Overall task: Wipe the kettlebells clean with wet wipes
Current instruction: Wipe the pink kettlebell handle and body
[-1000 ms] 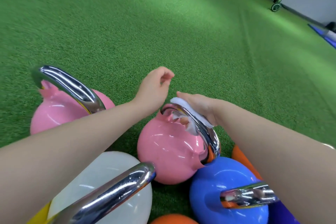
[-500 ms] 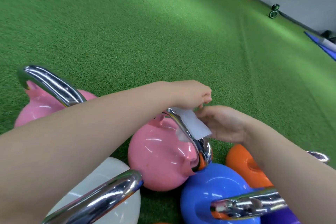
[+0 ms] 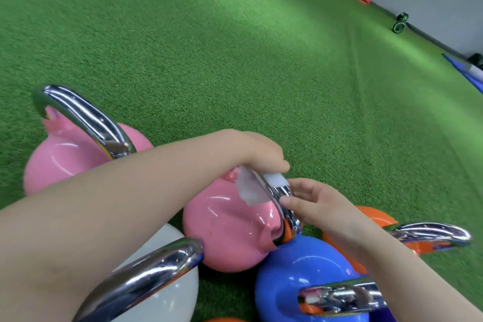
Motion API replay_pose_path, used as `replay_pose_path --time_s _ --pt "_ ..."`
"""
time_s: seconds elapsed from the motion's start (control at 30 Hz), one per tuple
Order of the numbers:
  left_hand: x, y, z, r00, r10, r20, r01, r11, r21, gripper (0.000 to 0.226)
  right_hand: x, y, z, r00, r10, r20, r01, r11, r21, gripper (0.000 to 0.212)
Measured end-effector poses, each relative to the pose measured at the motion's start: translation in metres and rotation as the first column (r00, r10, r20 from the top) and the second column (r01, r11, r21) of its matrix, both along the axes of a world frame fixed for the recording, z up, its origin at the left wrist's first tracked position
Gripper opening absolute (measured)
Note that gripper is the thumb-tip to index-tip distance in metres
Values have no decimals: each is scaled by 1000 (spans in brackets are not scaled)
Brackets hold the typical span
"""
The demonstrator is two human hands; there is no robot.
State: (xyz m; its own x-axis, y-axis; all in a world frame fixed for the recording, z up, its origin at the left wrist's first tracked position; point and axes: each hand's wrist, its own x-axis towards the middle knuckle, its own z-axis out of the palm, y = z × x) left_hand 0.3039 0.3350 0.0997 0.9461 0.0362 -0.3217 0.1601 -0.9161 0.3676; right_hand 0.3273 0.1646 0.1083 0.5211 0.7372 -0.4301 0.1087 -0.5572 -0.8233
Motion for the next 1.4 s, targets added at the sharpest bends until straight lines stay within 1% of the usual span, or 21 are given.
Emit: replay_pose_path --time_s 0.1,0.2,0.3,0.37,0.43,0.5,0.57,0.63,0.7,0.73,0.77,0.8,0.83,0.9,0.97,1.03,1.1,1.17,1.23,1.33,1.4 --pt "-1 16 -9 994 113 10 -109 981 -163 31 -5 2 -2 958 84 275 -63 994 -84 29" --pt "-7 25 -20 971 238 32 -217 923 -317 34 -10 4 -4 820 214 531 -120 971 -206 16" --pt "-18 36 -29 954 299 29 -262 875 -408 33 -9 8 -4 757 232 610 -110 967 -231 22" --pt "-28 38 -35 935 354 -30 -319 799 -510 28 3 13 1 737 273 618 -116 952 -282 25" --pt "-37 34 -42 904 426 -33 -367 733 -573 26 21 18 7 694 341 634 -123 924 -362 28" --pt "-44 27 -53 864 497 -82 -425 631 -649 26 35 24 11 645 372 668 -109 910 -401 30" --pt "-50 18 -60 833 543 -106 -453 561 -692 29 40 28 7 632 322 705 -71 930 -360 27" --pt "-53 12 -67 806 577 -133 -468 483 -740 30 37 28 -5 625 194 756 29 962 -271 35" --pt "-57 9 -69 772 617 -153 -482 411 -774 33 23 23 -18 616 -48 786 214 971 -108 44" --pt "-59 9 -72 756 637 -155 -479 376 -793 37 13 19 -26 622 -174 763 295 955 -23 41" --pt "-62 8 -75 751 643 -150 -471 361 -805 41 3 16 -34 648 -256 718 356 934 12 37" --pt "-66 7 -77 764 631 -135 -456 379 -805 44 -9 14 -42 687 -288 668 389 921 -3 35" --pt "-70 6 -81 780 615 -116 -438 404 -803 45 -19 12 -50 731 -273 625 380 924 -41 34" --pt "-77 5 -85 788 611 -75 -398 413 -819 43 -38 13 -64 802 -173 572 266 960 -83 33" --pt "-83 4 -91 765 642 -51 -386 394 -834 46 -52 19 -69 826 -67 560 136 987 -83 39" --pt "-84 3 -96 758 651 -47 -388 391 -835 62 -59 26 -69 835 14 550 52 993 -104 50" --pt "-88 3 -101 774 632 -37 -360 391 -847 71 -62 30 -69 823 86 562 17 984 -176 60" --pt "-95 4 -110 778 628 20 -324 429 -843 55 -62 30 -73 774 186 605 16 950 -312 69" --pt "-103 8 -121 779 623 73 -327 503 -800 36 -62 29 -76 709 311 633 3 896 -443 75" --pt "-110 12 -126 815 564 133 -347 659 -668 30 -62 28 -79 651 383 655 -12 869 -495 77" --pt "-114 15 -129 835 533 138 -331 686 -648 24 -61 28 -79 623 396 674 -4 864 -504 76"
